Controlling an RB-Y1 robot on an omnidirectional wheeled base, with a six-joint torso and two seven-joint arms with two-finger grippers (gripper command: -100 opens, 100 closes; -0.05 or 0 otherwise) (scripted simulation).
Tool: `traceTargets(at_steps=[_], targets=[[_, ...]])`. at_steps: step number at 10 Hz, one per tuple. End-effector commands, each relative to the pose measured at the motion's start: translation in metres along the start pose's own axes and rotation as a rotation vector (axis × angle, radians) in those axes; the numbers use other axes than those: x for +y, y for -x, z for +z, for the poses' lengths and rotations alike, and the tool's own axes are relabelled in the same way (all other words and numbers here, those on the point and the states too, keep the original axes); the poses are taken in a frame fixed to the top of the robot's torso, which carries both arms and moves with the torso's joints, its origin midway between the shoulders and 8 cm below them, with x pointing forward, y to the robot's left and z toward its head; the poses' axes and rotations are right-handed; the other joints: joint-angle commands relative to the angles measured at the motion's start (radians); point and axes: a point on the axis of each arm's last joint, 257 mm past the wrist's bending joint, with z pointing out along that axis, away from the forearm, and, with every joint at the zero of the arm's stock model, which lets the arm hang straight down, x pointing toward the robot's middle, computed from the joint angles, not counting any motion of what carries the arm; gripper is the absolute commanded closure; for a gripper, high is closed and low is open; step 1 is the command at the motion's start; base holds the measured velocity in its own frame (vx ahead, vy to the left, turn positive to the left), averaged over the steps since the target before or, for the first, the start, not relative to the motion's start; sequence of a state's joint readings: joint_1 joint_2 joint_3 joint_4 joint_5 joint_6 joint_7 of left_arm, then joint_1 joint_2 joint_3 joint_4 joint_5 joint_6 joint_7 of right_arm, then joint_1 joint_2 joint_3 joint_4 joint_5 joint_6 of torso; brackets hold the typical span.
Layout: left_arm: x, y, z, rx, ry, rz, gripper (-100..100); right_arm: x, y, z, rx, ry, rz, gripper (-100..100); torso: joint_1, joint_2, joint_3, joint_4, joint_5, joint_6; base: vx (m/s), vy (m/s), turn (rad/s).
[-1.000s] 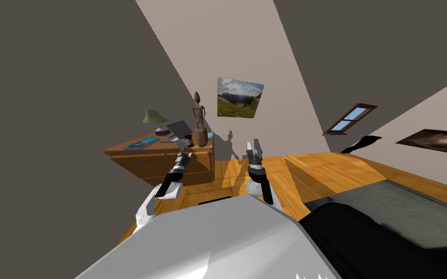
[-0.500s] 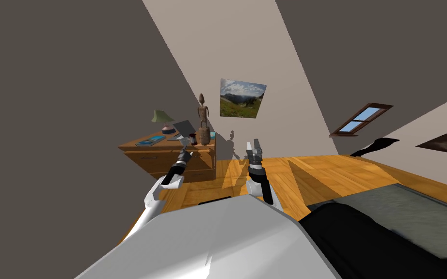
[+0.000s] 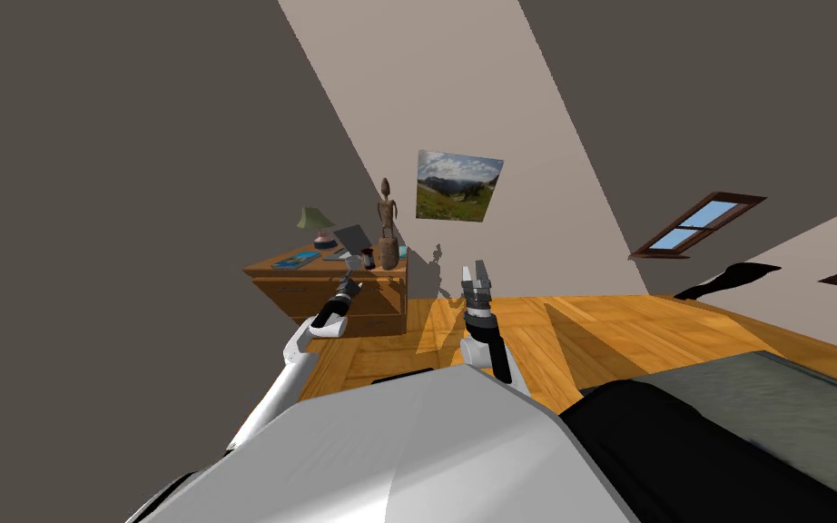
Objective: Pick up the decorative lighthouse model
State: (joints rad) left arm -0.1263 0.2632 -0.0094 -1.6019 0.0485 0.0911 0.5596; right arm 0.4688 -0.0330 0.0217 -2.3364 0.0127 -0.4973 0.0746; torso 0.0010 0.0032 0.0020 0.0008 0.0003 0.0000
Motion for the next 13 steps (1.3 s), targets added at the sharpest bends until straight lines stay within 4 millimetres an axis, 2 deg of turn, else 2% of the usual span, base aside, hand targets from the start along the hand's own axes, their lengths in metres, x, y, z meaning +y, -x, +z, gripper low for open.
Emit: traceTargets(at_steps=[1, 4, 5, 8, 11, 12, 13], targets=[[0.003, 0.013, 0.013, -0.036, 0.036, -0.051, -100, 0.000, 0.000, 0.000, 0.000, 0.000, 0.000, 0, 0.000, 0.000, 0.000, 0.000, 0.000, 0.000, -0.062, 0.028, 0.091], [0.006, 0.020, 0.040, -0.079, 0.087, -0.107, -100, 0.000, 0.000, 0.000, 0.000, 0.000, 0.000, 0, 0.000, -0.001, 0.000, 0.000, 0.000, 0.000, -0.042, 0.024, 0.059], [0.007, 0.020, 0.041, -0.080, 0.089, -0.107, -100, 0.000, 0.000, 0.000, 0.000, 0.000, 0.000, 0, 0.000, -0.001, -0.001, 0.000, 0.000, 0.000, -0.018, 0.007, -0.010], [0.011, 0.036, 0.063, -0.154, 0.146, -0.211, -100, 0.000, 0.000, 0.000, 0.000, 0.000, 0.000, 0, 0.000, -0.002, -0.001, 0.000, 0.000, 0.000, -0.034, 0.024, 0.073], [0.016, 0.040, 0.081, -0.209, 0.203, -0.265, -100, 0.000, 0.000, 0.000, 0.000, 0.000, 0.000, 0, 0.001, -0.002, -0.001, 0.000, 0.000, 0.000, -0.028, 0.031, 0.057], [0.009, 0.034, 0.086, -0.200, 0.196, -0.265, -100, 0.000, 0.000, 0.000, 0.000, 0.000, 0.000, 0, 0.000, -0.002, -0.001, -0.001, 0.000, 0.000, -0.008, 0.014, -0.007], [0.014, 0.042, 0.090, -0.241, 0.224, -0.318, -100, 0.000, 0.000, 0.000, 0.000, 0.000, 0.000, 0, -0.001, -0.003, -0.001, -0.001, 0.000, 0.000, -0.006, 0.026, 0.079]])
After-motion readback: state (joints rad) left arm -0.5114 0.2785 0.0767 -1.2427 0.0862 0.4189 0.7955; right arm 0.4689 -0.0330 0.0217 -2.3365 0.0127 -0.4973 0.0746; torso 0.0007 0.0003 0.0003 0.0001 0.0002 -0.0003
